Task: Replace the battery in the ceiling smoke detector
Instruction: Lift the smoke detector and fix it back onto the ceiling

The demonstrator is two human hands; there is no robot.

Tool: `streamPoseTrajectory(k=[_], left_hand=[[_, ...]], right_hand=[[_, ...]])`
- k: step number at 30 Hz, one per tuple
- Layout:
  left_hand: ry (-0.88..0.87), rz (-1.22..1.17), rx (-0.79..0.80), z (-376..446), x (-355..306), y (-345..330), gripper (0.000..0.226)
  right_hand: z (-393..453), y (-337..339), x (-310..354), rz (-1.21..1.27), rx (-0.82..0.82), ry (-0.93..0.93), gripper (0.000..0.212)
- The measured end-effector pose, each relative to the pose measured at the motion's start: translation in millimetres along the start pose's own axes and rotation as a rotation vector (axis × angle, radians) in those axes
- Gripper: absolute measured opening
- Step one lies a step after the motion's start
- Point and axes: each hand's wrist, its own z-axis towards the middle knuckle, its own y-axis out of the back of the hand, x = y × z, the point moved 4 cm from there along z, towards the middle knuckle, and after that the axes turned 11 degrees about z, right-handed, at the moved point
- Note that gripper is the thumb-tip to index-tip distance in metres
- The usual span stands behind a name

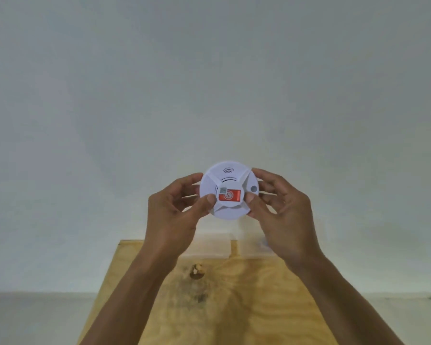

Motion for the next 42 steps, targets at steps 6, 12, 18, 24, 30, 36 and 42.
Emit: streamPoseTrajectory(k=[6,12,18,24,30,36,42], left_hand=[[-0.178,0.027,-0.048,30,-108,25,0.036],[-0.327,0.001,-0.118,51,-180,41,0.033],[-0.436,-0.066,-0.153,72,-237,49,0.027],[-0.518,-0.121,-0.166,104,-299,59,0.029],[-0.507,-0.160,-0.179,143,-328,61,0.035],[-0.479,-0.139,-0.201,172,-330,52,0.037],[-0.484,-0.135,-0.198,185,-331,49,0.034]], right_hand=[[38,-15,101,0.041,-0.004,0.192,0.035],[64,-31,170,0.027,-0.029,0.395,0.032],[90,-42,228,0.046,-0.061,0.544,0.028],[130,-54,285,0.107,-0.087,0.639,0.023],[174,-63,310,0.157,-0.078,0.596,0.028],[204,-66,308,0.146,-0.111,0.556,0.032],[216,-66,309,0.127,-0.131,0.582,0.027]])
